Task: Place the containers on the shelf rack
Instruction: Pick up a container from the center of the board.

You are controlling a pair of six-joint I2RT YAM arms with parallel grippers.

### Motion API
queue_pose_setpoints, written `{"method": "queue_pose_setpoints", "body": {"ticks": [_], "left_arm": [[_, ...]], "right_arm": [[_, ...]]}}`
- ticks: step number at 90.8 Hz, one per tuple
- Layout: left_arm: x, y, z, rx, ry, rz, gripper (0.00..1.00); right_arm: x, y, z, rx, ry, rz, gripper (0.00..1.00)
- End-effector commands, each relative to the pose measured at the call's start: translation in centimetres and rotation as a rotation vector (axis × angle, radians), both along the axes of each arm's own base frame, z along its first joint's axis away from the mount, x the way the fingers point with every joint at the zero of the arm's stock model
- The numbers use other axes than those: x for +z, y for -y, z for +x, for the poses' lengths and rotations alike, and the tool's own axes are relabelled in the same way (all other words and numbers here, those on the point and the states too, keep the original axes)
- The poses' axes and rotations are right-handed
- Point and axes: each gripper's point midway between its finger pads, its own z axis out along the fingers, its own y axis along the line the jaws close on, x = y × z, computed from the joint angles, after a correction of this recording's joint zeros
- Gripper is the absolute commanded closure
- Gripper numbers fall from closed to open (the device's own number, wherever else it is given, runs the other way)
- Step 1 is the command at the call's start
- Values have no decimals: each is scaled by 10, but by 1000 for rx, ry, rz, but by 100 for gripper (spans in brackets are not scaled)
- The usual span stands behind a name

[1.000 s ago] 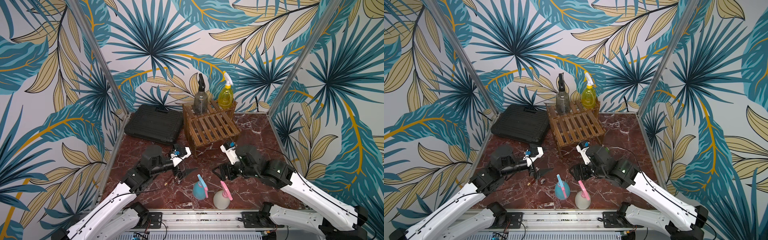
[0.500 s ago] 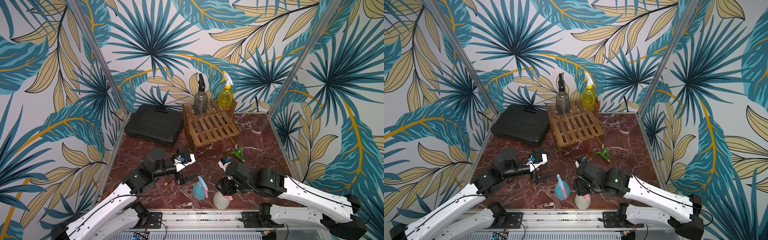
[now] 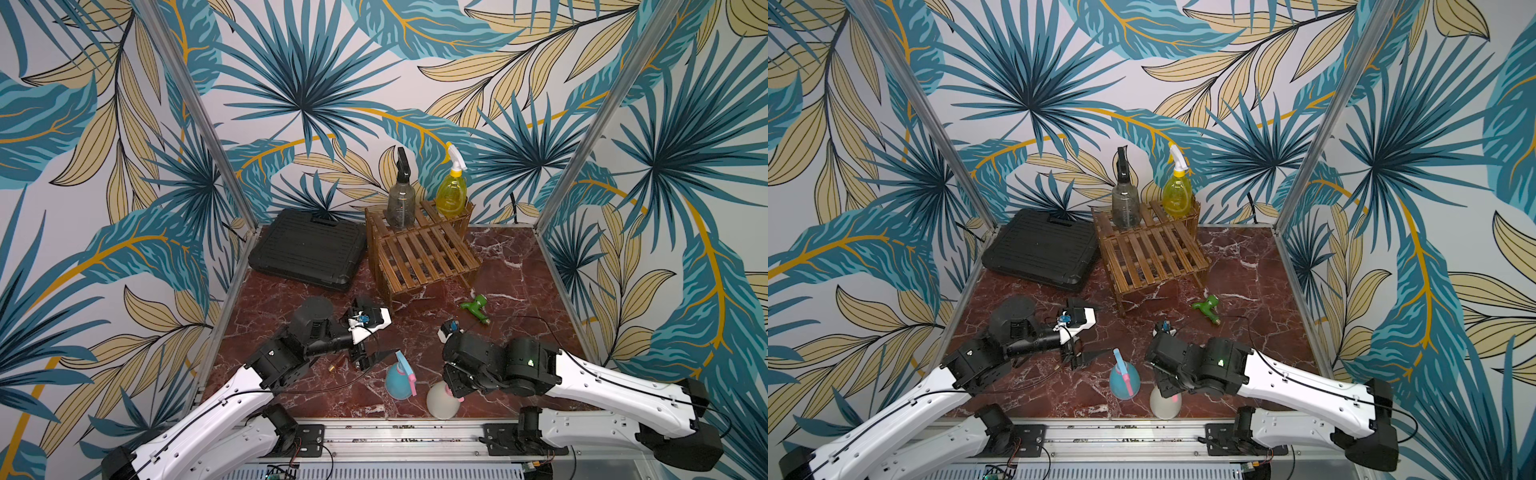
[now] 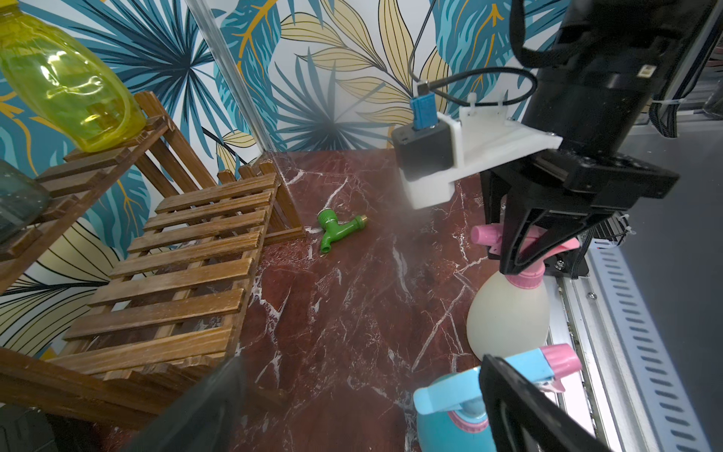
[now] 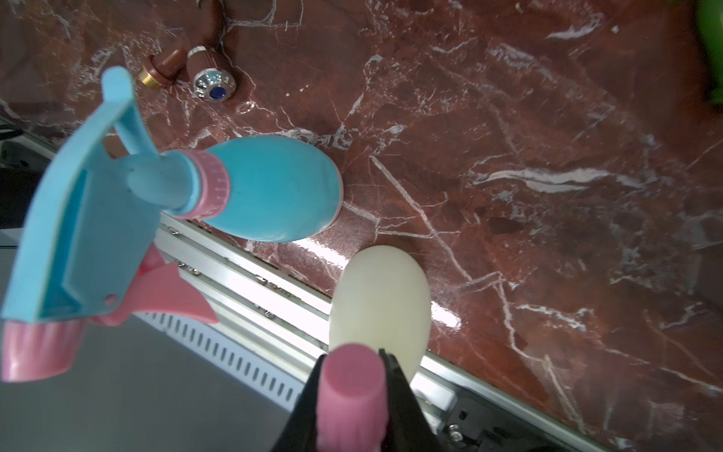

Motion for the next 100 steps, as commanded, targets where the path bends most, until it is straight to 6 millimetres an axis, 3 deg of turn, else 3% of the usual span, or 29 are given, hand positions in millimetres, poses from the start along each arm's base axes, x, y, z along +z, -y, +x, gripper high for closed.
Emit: {"method": "queue_pose_setpoints", "body": {"ticks": [1, 24, 42, 60, 81, 100], "left_arm": [[-1, -2, -2, 5, 13, 0, 0], [12, -1, 1, 16, 25, -32, 0], [29, -1, 6, 40, 48, -63, 0], [42, 3, 10, 47, 46, -90, 0], [43, 15, 24, 50, 26, -90, 0], [38, 30, 32, 16, -6, -68, 0]], "right_arm": [[2, 11, 5, -16, 35, -60, 82], [27, 12, 30, -31, 184, -89, 86], [34, 8, 66, 0, 256, -147, 86], [47, 6, 102, 37, 269, -93, 86], [63, -2, 126, 130, 225, -44, 85], [94, -19, 141, 188, 204, 36, 85]]}}
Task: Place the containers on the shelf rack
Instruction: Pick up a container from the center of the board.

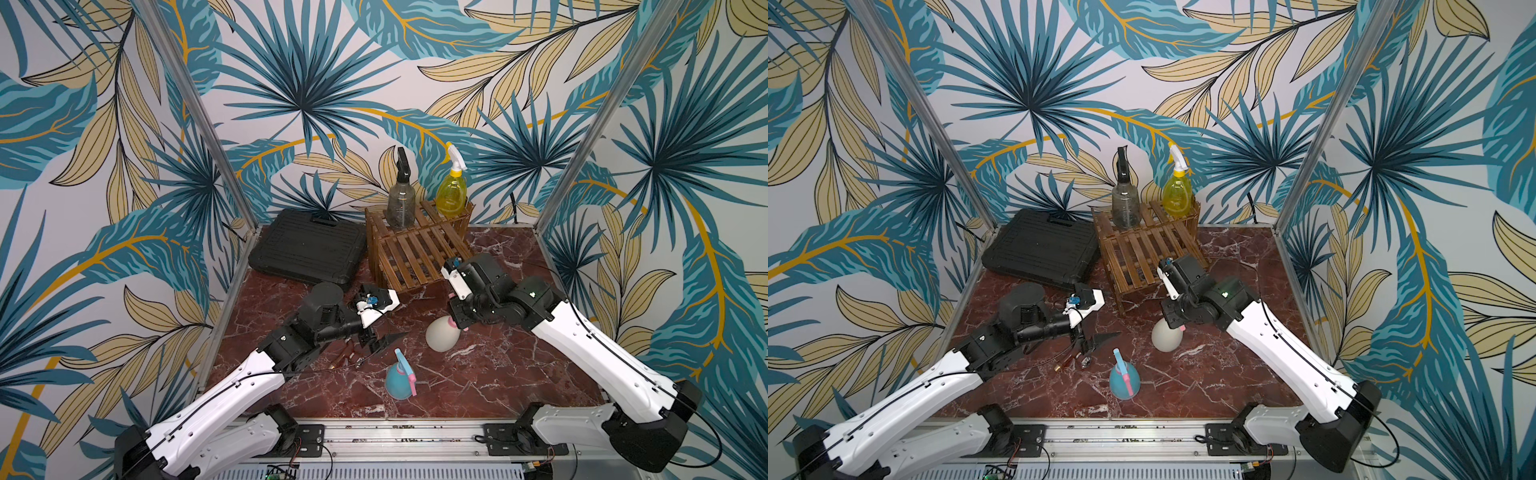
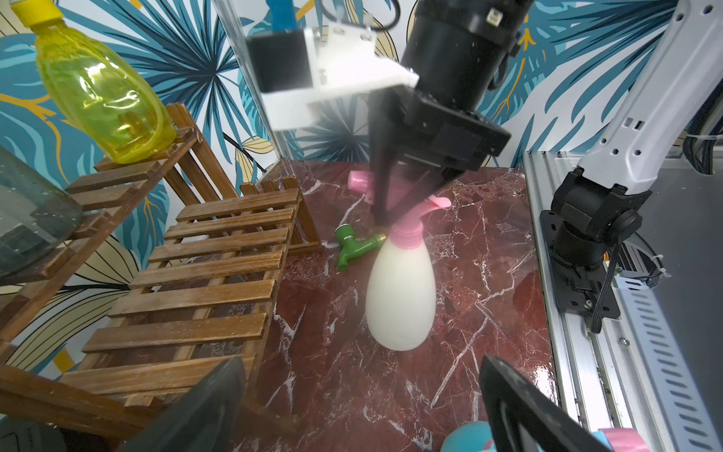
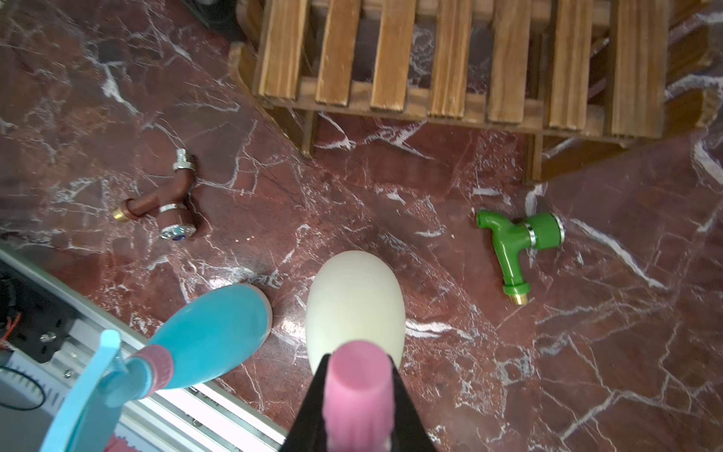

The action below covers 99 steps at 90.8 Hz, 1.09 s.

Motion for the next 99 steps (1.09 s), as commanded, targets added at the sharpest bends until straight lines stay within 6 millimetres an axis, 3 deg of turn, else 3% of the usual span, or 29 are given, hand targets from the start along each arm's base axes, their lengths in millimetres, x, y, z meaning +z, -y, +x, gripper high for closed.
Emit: {"method": "queue_pose_setpoints", "body": {"ticks": [1, 21, 43, 58, 83, 99], "left_arm": [[20, 9, 1, -29, 26, -40, 0], [9, 16, 6, -27, 18, -12, 0], [-17, 10, 27, 80, 13, 93, 0], [-35, 11, 29, 83, -25, 133, 0], [-43, 17, 26, 49, -58, 139, 0], [-44, 19, 21, 18, -67, 135, 3]], "right_arm": [[15, -15, -3, 117, -20, 33, 85], [47, -31, 6, 185, -59, 107, 83], [73, -48, 1, 277, -83, 165, 83], [90, -57, -5, 323, -77, 233, 83], [106, -67, -14, 387, -80, 300, 83], [107, -69, -13, 396, -81, 299, 83]]}}
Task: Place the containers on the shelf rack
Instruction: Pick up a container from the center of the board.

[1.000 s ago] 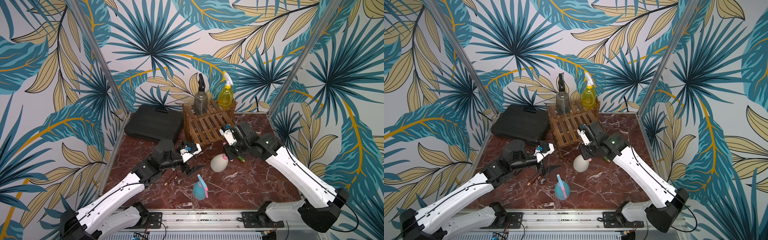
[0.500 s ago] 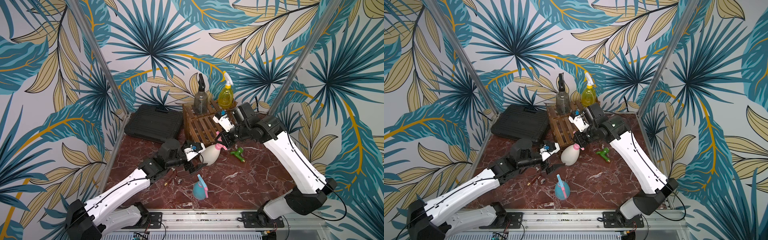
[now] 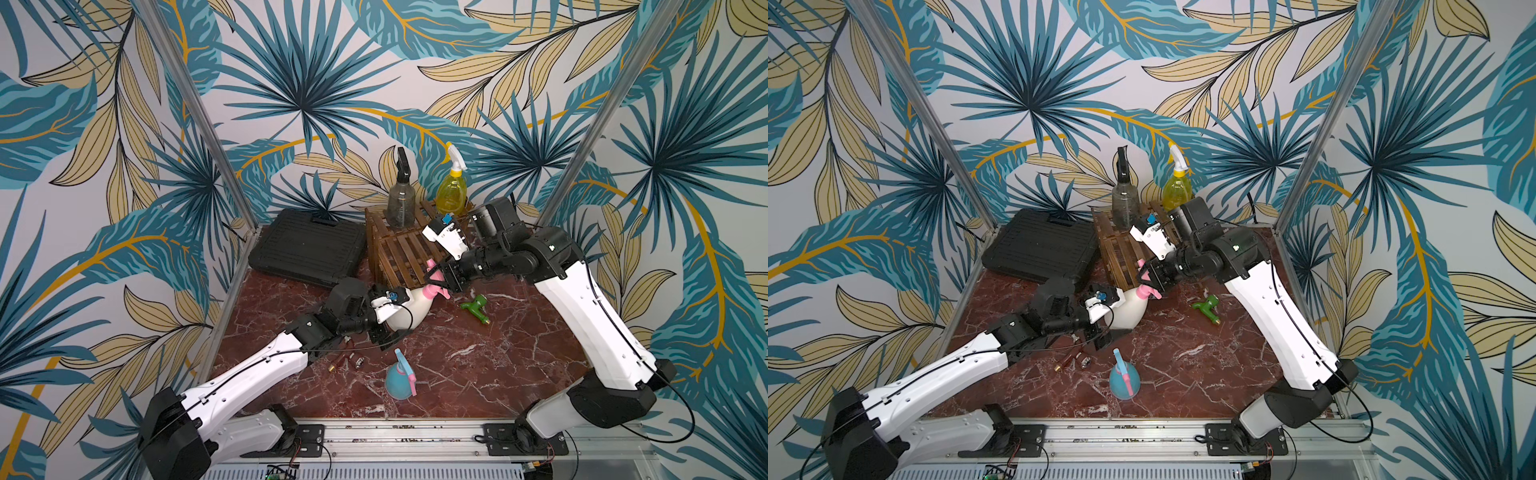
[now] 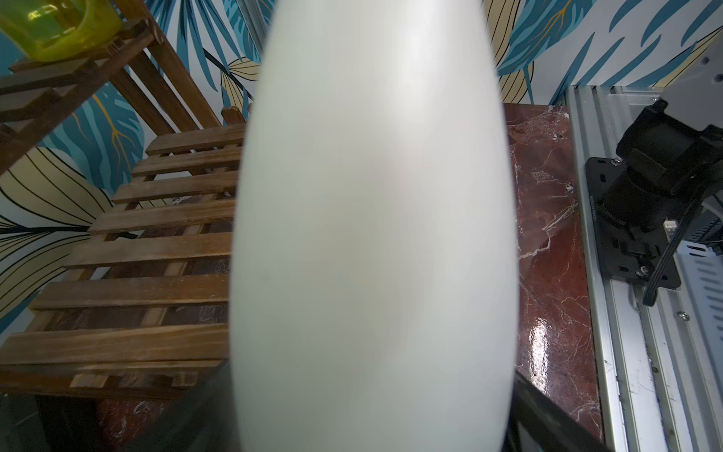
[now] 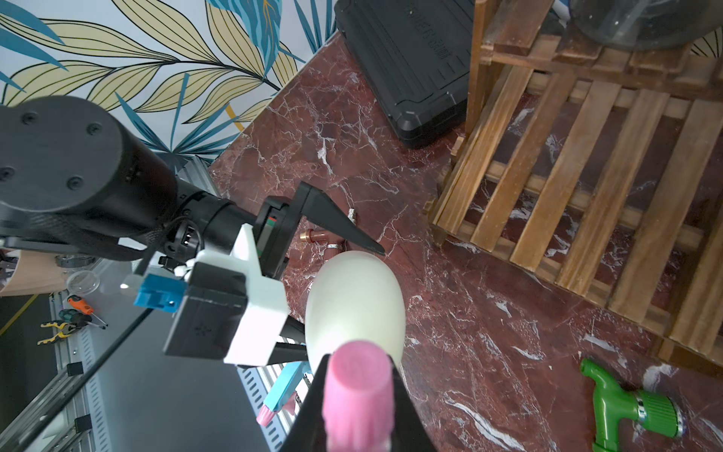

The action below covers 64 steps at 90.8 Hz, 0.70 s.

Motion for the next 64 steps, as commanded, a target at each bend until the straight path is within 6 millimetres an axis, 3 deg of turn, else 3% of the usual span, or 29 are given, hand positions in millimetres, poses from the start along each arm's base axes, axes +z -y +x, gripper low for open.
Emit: {"method": "queue_pose_setpoints", "body": {"ticks": [1, 33, 42, 53, 64], "left_arm": [[8, 5, -5, -41, 1, -19, 3], [10, 8, -12, -76, -18, -38, 20], [12, 9, -13, -74, -32, -48, 21], [22, 9, -8, -43, -57, -86, 21], [46, 3, 9, 12, -100, -182, 21]], "right_arm": [[-1, -4, -4, 36, -22, 5, 83], [-3, -6, -1, 36, -20, 2, 80], [3, -4, 3, 14, 13, 13, 60], [24, 1, 14, -52, 115, 57, 25], [63, 12, 30, -163, 302, 176, 10]]}}
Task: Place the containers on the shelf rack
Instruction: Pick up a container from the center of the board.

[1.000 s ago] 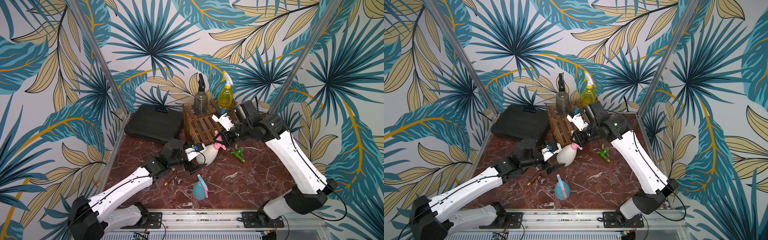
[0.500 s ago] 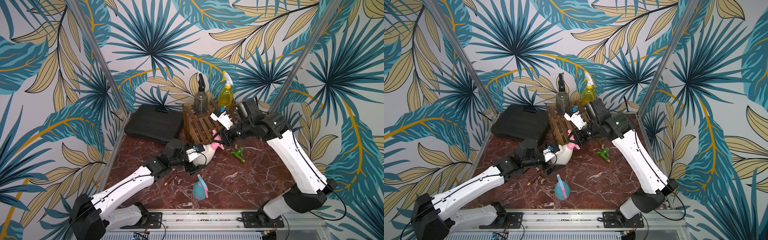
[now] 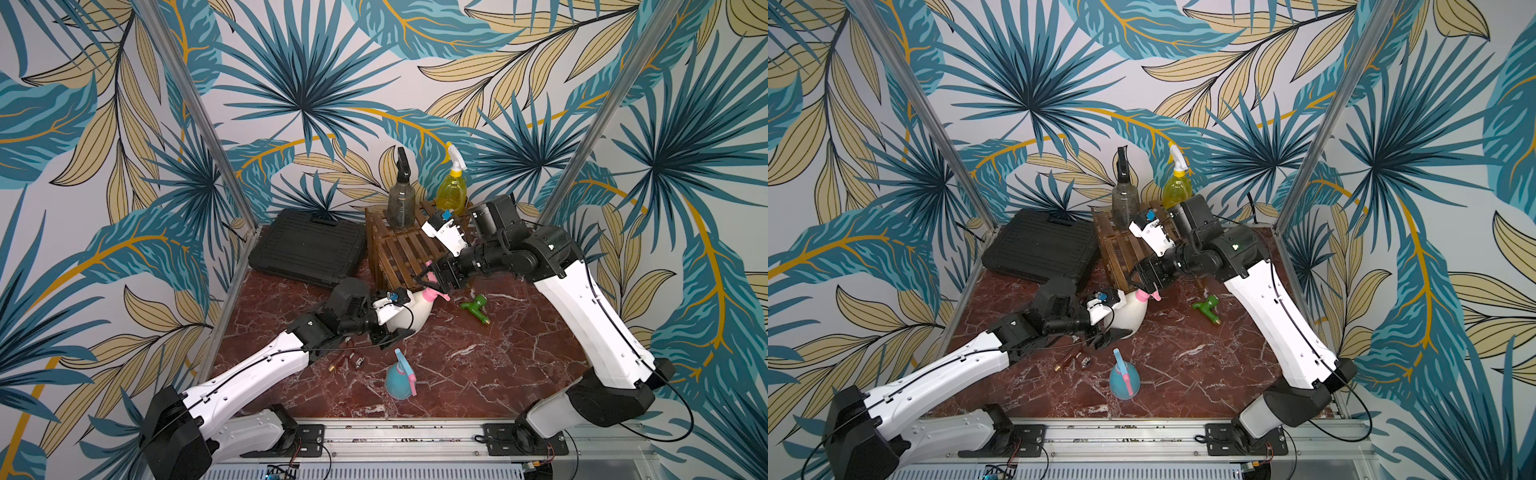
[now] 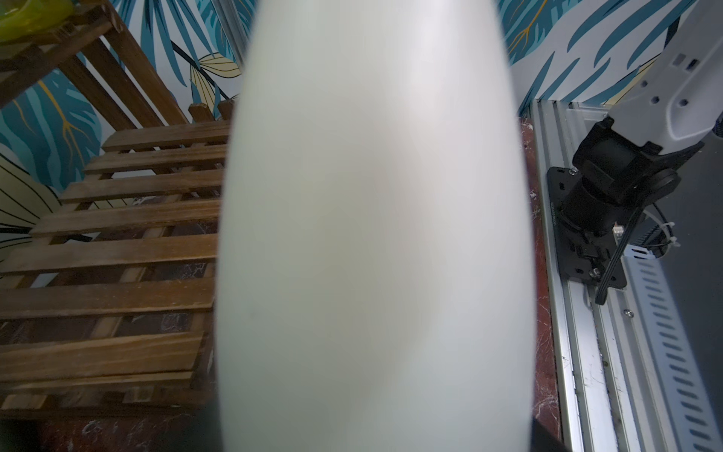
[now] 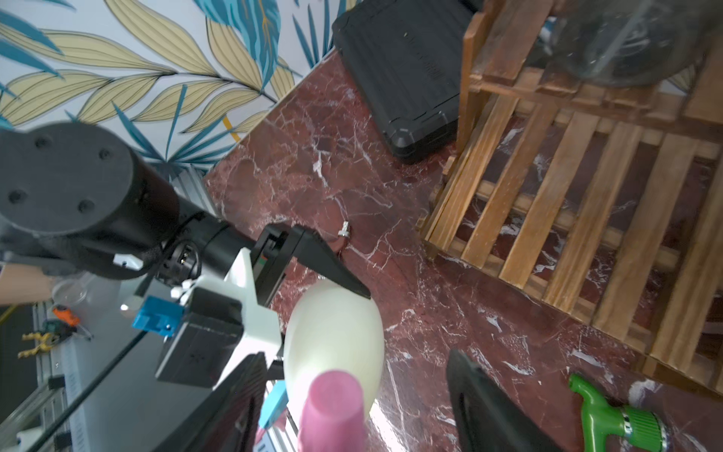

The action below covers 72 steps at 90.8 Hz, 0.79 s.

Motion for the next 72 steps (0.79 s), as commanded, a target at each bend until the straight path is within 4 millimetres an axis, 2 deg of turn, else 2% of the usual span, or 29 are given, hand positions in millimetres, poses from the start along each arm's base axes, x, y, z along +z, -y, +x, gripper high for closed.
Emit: {"method": "queue_pose_setpoints", "body": {"ticks": [1, 12, 22, 28, 36, 43, 51, 55, 66, 72], "left_arm": [[44, -1, 18, 51, -25, -143, 21], [67, -9, 42, 112, -83, -263, 20], [74, -11, 51, 115, -57, -301, 19], [73, -12, 54, 116, -37, -302, 19], [66, -16, 55, 128, -28, -300, 19], [57, -19, 55, 142, -30, -293, 19], [52, -20, 54, 144, -26, -277, 19], [51, -21, 54, 149, -23, -270, 19], [52, -23, 53, 150, -17, -251, 19], [52, -26, 51, 159, -9, -247, 19]], "right_arm": [[53, 12, 15, -114, 226, 156, 9], [90, 23, 26, -206, 428, 339, 1], [105, 29, 26, -233, 564, 481, 1], [105, 28, 26, -225, 602, 528, 1], [94, 21, 33, -224, 601, 538, 1], [83, 9, 34, -178, 574, 557, 1], [80, -9, 23, -82, 522, 654, 1], [76, -18, 19, -45, 483, 698, 5], [84, -25, 22, -52, 481, 767, 15], [84, -26, 25, -67, 478, 769, 25]]}}
